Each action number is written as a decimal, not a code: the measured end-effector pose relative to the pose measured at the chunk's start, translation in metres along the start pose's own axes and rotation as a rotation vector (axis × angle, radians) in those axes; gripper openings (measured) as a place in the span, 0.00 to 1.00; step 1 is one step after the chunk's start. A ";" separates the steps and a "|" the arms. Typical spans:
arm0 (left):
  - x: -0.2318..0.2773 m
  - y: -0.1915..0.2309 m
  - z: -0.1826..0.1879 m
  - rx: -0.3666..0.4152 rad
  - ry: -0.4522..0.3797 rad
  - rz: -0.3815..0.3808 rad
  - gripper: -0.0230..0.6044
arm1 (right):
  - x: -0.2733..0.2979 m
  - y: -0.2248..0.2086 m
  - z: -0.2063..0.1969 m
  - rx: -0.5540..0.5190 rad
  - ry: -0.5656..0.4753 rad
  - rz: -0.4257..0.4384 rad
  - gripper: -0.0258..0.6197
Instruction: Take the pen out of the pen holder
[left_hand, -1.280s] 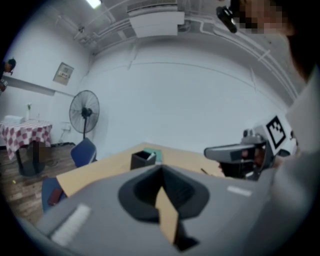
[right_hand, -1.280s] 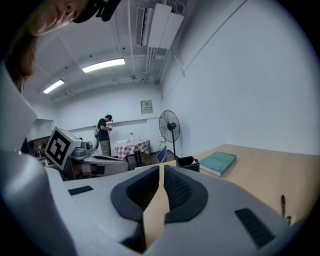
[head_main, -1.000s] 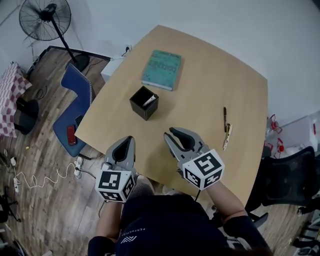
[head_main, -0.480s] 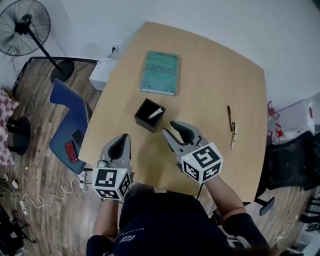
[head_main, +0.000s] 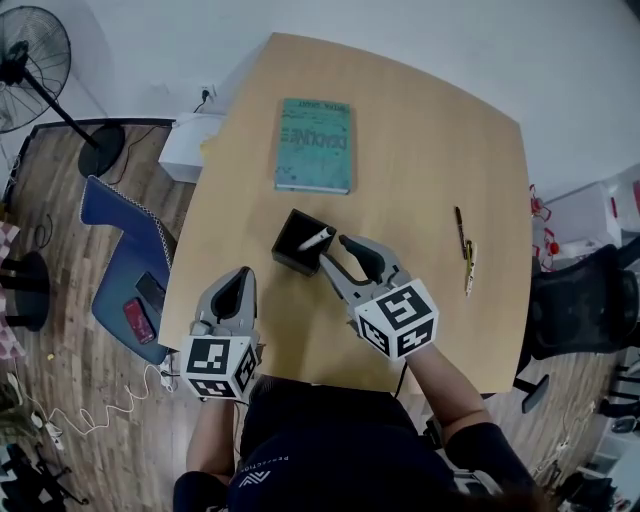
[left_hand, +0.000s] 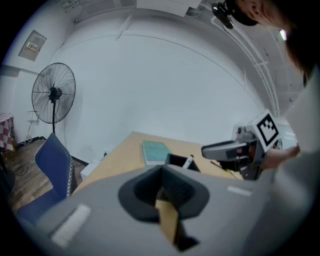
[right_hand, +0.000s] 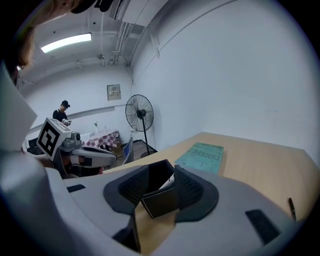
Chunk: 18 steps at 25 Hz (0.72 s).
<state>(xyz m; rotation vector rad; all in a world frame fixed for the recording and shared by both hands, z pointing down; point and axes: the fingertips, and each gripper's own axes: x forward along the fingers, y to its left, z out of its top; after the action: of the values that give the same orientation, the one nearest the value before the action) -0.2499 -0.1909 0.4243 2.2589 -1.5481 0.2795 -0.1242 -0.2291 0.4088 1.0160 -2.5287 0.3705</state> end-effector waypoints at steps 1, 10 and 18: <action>0.002 0.003 -0.001 -0.001 0.005 -0.002 0.04 | 0.003 -0.002 -0.001 0.002 0.007 -0.008 0.25; 0.024 0.020 -0.007 -0.020 0.039 -0.027 0.04 | 0.028 -0.019 -0.008 -0.024 0.061 -0.069 0.25; 0.035 0.028 -0.011 -0.036 0.054 -0.048 0.04 | 0.043 -0.026 -0.016 -0.026 0.105 -0.095 0.25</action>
<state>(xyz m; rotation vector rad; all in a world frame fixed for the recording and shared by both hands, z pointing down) -0.2620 -0.2245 0.4529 2.2388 -1.4580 0.2950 -0.1301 -0.2674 0.4443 1.0738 -2.3771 0.3536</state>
